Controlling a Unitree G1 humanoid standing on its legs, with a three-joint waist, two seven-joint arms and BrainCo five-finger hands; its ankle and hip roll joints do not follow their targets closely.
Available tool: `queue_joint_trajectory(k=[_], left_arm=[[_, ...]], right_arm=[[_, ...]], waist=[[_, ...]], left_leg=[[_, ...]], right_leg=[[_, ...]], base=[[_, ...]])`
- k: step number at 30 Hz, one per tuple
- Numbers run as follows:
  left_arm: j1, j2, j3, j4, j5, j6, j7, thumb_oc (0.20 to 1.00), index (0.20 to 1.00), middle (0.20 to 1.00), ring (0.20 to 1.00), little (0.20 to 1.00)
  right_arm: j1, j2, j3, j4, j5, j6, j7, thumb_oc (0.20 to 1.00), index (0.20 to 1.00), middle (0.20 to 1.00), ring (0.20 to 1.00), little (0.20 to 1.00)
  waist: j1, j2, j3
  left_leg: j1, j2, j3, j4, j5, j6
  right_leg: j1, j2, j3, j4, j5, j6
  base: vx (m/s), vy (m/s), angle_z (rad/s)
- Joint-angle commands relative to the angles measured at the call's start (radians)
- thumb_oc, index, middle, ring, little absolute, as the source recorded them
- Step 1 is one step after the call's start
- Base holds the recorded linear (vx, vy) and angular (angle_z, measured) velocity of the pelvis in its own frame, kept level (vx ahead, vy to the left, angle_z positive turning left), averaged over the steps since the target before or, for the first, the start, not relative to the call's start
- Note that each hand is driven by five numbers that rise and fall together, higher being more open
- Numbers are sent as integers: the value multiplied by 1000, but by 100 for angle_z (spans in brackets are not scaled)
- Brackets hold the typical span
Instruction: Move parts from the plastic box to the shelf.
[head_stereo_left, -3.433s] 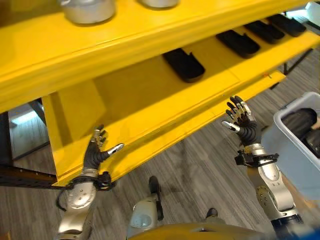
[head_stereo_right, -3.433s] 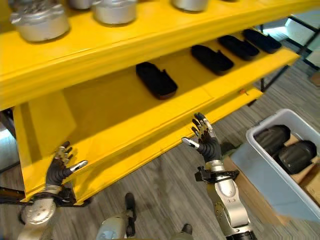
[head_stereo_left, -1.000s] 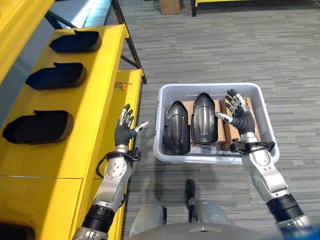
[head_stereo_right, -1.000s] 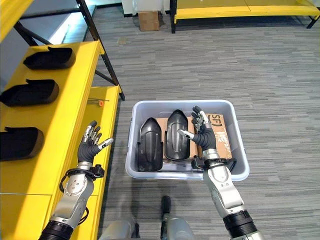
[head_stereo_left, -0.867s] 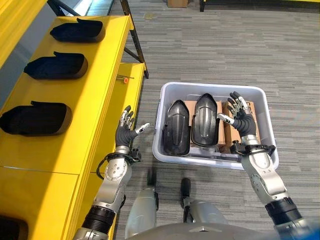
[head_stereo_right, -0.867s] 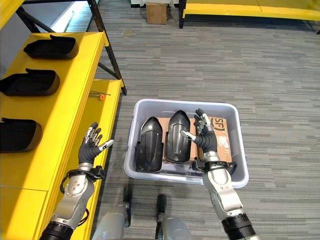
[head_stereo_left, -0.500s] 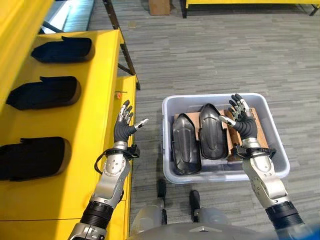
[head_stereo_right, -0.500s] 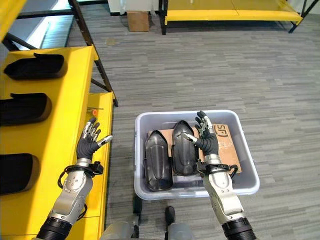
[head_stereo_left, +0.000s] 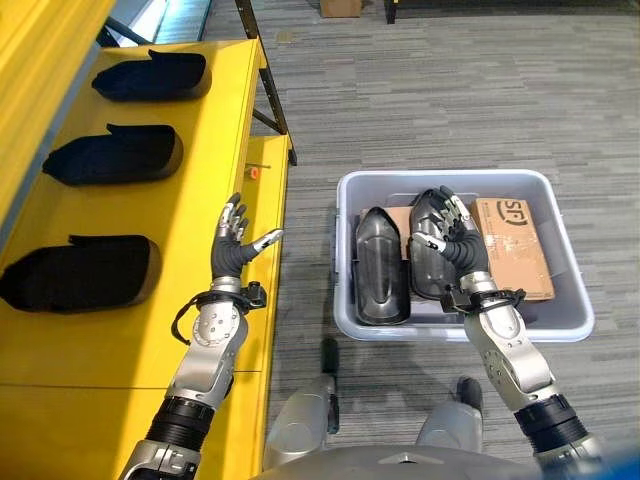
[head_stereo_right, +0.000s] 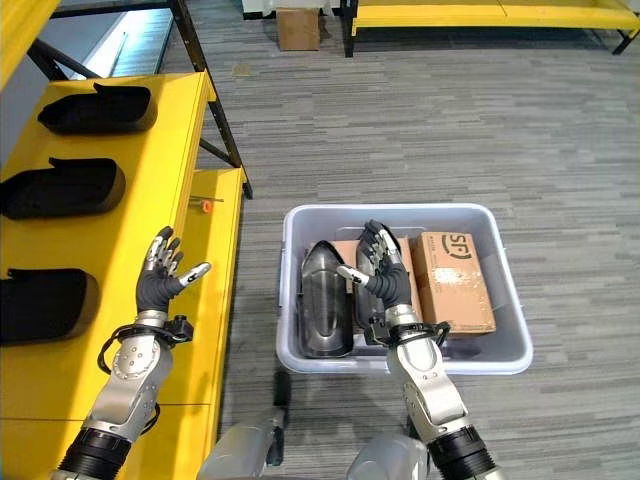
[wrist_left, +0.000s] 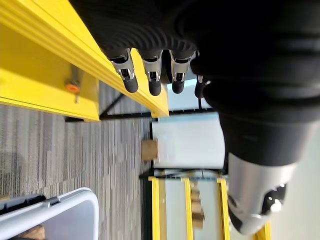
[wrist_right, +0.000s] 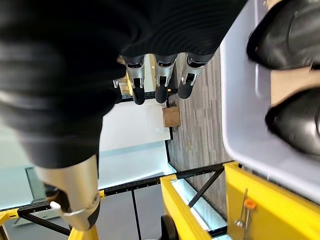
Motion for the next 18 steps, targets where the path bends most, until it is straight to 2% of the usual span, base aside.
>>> queue_joint_trajectory(k=[1, 2, 6, 14, 18], left_arm=[[15, -38, 15, -73, -31, -51, -23, 1000, 1000, 1000, 1000, 1000], [20, -50, 8, -70, -39, -48, -34, 1000, 1000, 1000, 1000, 1000], [44, -65, 3, -73, -44, -43, -59, 1000, 1000, 1000, 1000, 1000], [28, -64, 8, -82, -46, -59, -58, 1000, 1000, 1000, 1000, 1000], [-7, -68, -9, -81, -64, -77, -49, 1000, 1000, 1000, 1000, 1000]], right_arm=[[-17, -33, -30, -82, 22, -55, 17, 1000, 1000, 1000, 1000, 1000], [-10, -46, -35, -81, 20, -58, 15, 1000, 1000, 1000, 1000, 1000], [-1, -64, -50, -82, 17, -63, 8, 1000, 1000, 1000, 1000, 1000], [-16, -80, -78, -68, -39, -68, -19, 1000, 1000, 1000, 1000, 1000], [-105, -82, -61, 60, -54, -64, -60, 1000, 1000, 1000, 1000, 1000]], waist=[[-25, 40, -44], [-32, 57, -52], [-46, 104, -64], [-64, 133, -19], [-54, 139, 19]], left_leg=[[96, 175, 6, 18, -60, -81], [104, 204, 12, -15, -22, -101], [116, 241, 24, -40, 39, -130], [101, 229, 70, -40, 37, -128], [72, 205, 88, -40, 20, -120]], right_leg=[[-26, 83, -19, -22, 109, -47], [-1, 112, -42, -58, 90, -59], [32, 149, -58, -113, 91, -69], [-58, 128, -12, -83, 115, -55], [-103, 99, 1, -85, 138, -40]], base=[[21, -383, -12], [18, -242, -23], [15, -146, -13], [-14, 22, -20], [-57, 70, -13]])
